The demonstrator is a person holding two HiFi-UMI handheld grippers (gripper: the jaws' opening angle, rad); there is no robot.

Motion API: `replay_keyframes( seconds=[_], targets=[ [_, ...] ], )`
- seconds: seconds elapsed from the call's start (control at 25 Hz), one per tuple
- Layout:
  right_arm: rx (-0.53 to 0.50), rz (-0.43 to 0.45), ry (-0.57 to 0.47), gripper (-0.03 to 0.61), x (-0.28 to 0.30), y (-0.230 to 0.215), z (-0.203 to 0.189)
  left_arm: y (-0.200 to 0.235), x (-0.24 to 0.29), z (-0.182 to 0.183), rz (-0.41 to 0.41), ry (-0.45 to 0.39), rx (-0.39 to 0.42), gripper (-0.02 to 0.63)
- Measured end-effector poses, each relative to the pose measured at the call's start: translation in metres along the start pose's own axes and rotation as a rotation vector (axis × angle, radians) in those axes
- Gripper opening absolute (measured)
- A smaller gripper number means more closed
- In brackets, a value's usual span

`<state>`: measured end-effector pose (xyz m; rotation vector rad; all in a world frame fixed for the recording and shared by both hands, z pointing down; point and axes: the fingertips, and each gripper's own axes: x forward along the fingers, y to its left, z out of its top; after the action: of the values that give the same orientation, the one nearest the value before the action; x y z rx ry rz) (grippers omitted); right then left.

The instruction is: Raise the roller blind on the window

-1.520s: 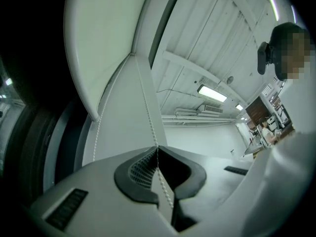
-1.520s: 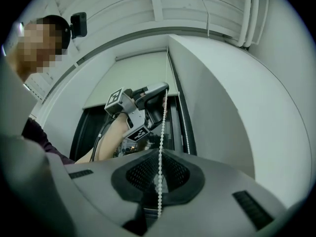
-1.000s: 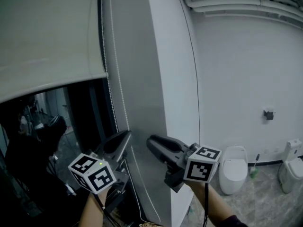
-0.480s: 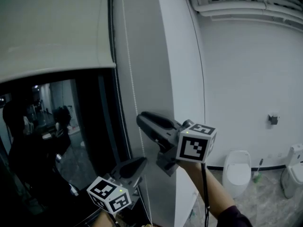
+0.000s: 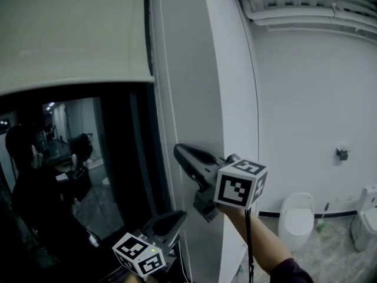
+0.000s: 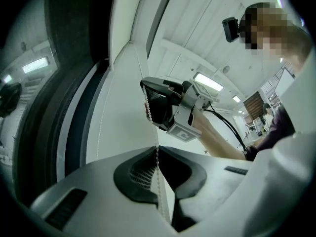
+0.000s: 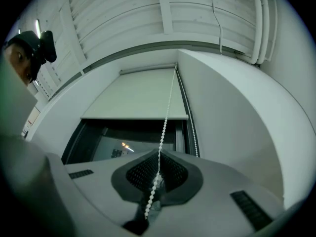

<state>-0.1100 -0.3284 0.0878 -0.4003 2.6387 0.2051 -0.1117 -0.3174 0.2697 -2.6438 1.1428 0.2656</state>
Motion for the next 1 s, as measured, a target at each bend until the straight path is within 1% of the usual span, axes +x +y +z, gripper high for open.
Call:
replay_keyframes(
  seconds=[0.12, 0.24, 0.32, 0.44, 0.6, 0.76, 0.88, 1.0],
  targets=[
    [-0.041, -0.025, -0.02, 0.015, -0.002, 0.001, 0.011, -0.001, -0.002, 0.003, -0.003, 0.024, 0.016, 0.017],
    [-0.064, -0.04, 0.0, 0.015, -0.005, 0.002, 0.007, 0.007, -0.004, 0.009, 0.011, 0.007, -0.008, 0.017],
    [-0.077, -0.046, 0.031, 0.015, -0.009, 0.0, -0.01, 0.013, -0.006, 0.016, 0.021, -0.014, -0.019, 0.017],
    [-0.081, -0.057, 0.071, 0.015, -0.021, -0.005, -0.042, 0.018, -0.01, 0.028, 0.034, -0.036, -0.012, 0.017],
    [-0.039, -0.066, 0.122, 0.015, -0.039, -0.008, -0.083, 0.027, -0.015, 0.036, 0.054, -0.048, -0.015, 0.017],
    [0.02, -0.084, 0.153, 0.015, -0.058, -0.008, -0.117, 0.031, -0.02, 0.038, 0.065, -0.052, -0.044, 0.017],
    [0.029, -0.088, 0.153, 0.015, -0.067, -0.006, -0.13, 0.033, -0.021, 0.032, 0.068, -0.046, -0.05, 0.017],
    [-0.022, -0.113, 0.138, 0.015, -0.066, -0.006, -0.122, 0.033, -0.019, 0.036, 0.076, -0.049, -0.039, 0.017]
  ],
)
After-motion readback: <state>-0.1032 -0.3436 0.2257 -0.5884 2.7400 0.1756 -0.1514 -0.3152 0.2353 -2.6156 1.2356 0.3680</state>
